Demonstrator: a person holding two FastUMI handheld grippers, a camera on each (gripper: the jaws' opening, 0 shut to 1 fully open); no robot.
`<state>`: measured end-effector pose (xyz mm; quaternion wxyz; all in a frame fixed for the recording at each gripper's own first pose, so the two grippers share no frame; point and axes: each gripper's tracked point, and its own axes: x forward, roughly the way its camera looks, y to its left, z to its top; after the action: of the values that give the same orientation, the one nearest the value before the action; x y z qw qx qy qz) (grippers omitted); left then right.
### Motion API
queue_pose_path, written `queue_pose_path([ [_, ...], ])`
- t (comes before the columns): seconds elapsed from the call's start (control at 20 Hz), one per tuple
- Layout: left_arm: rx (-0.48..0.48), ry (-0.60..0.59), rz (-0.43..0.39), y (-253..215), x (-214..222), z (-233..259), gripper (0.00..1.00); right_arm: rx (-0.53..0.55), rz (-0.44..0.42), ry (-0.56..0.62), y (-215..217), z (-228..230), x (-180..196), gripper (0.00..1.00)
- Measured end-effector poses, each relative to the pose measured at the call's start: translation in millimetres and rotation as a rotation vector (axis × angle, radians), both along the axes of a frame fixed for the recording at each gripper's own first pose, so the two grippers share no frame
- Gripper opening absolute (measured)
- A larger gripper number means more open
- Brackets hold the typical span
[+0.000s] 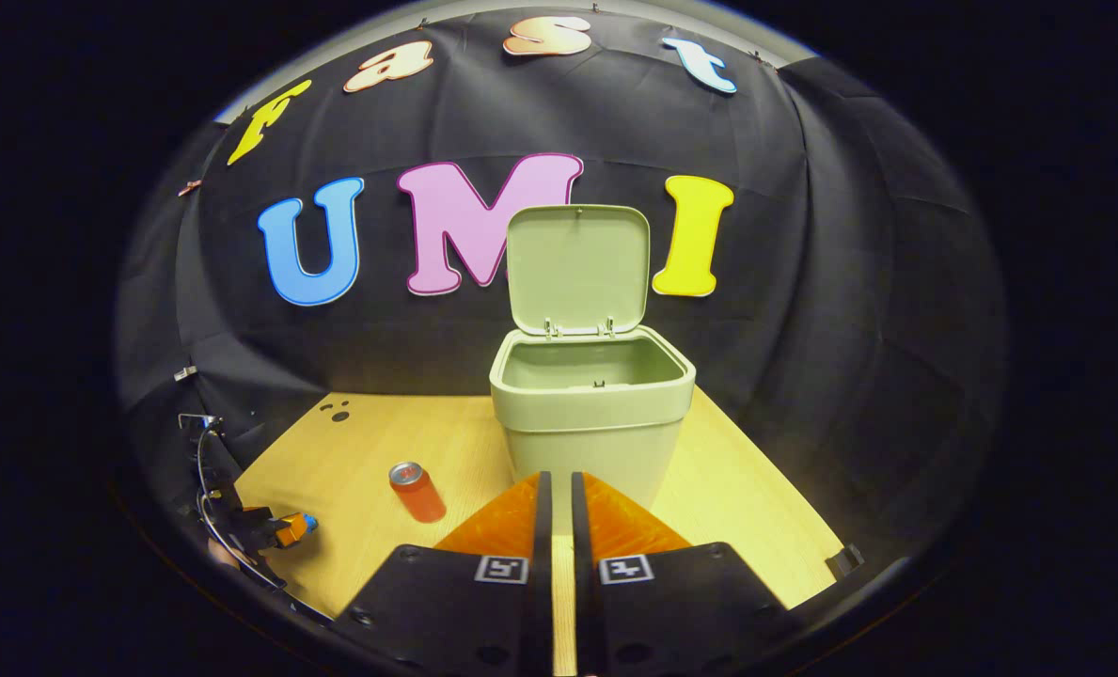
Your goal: Press the lid of the desktop garbage bin to open it, pick up the crumpled paper on the desktop and throw it into the bin, then pick up the pop can on the desktop and drop it into the bin, and finally close the garbage bin lid.
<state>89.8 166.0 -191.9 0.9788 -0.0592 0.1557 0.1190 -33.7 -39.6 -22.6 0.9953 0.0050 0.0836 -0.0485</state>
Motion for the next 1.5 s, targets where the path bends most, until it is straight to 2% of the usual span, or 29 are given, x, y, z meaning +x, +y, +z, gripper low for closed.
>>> queue_pose_path([
  [0.1, 0.01, 0.021, 0.004, 3.8, 6.4, -9.1, 0.96, 0.0, -0.011, 0.015, -2.5, -5.6, -5.2, 0.28],
  [0.15, 0.008, 0.04, 0.006, 5.0, 9.1, -14.1, 0.96, -0.002, -0.011, 0.023, -2.5, -8.5, -8.3, 0.45],
  [0.25, 0.003, 0.051, 0.009, 5.7, 18.6, -19.3, 0.96, -0.008, -0.008, 0.032, -2.5, -13.2, -14.5, 0.62],
  [0.3, 0.005, 0.059, 0.012, 5.8, 22.8, -22.0, 0.96, -0.007, -0.009, 0.042, -2.3, -17.0, -17.9, 0.63],
  [0.35, 0.007, 0.065, 0.014, 6.1, 28.0, -23.9, 0.96, -0.002, -0.011, 0.056, -2.1, -21.9, -20.8, 0.82],
  [0.4, 0.009, 0.07, 0.015, 4.5, 32.5, -25.3, 0.96, 0.005, -0.016, 0.068, -2.0, -27.3, -23.3, 0.84],
  [0.45, 0.012, 0.073, 0.011, 2.0, 35.8, -25.9, 0.96, 0.014, -0.022, 0.076, -1.8, -31.3, -25.3, 0.99],
  [0.9, 0.014, 0.096, -0.04, -9.1, 48.0, -37.7, 0.92, 0.02, -0.055, 0.175, -0.3, -65.0, -40.6, 1.0],
  [1.05, 0.02, 0.093, -0.055, -9.7, 47.8, -37.9, 0.76, 0.036, -0.057, 0.2, 3.5, -74.2, -48.9, 1.0],
  [1.15, 0.023, 0.088, -0.056, -9.2, 46.8, -37.6, 0.74, 0.044, -0.054, 0.201, 7.6, -75.3, -48.5, 1.0],
  [1.25, 0.03, 0.087, -0.059, -7.4, 46.2, -39.7, 0.55, 0.039, -0.046, 0.2, 10.2, -75.8, -47.9, 1.0],
  [1.3, 0.033, 0.086, -0.065, -7.7, 44.4, -39.5, 0.53, 0.035, -0.044, 0.2, 11.4, -76.1, -47.5, 1.0],
  [1.35, 0.036, 0.087, -0.071, -7.7, 44.8, -38.6, 0.41, 0.035, -0.044, 0.201, 13.0, -77.2, -48.0, 1.0],
  [1.45, 0.044, 0.089, -0.084, -7.0, 44.9, -39.2, 0.43, 0.049, -0.041, 0.208, 17.6, -79.8, -48.2, 1.0],
  [1.5, 0.049, 0.087, -0.089, -7.0, 44.5, -38.0, 0.41, 0.051, -0.04, 0.212, 19.1, -80.8, -49.0, 1.0],
])
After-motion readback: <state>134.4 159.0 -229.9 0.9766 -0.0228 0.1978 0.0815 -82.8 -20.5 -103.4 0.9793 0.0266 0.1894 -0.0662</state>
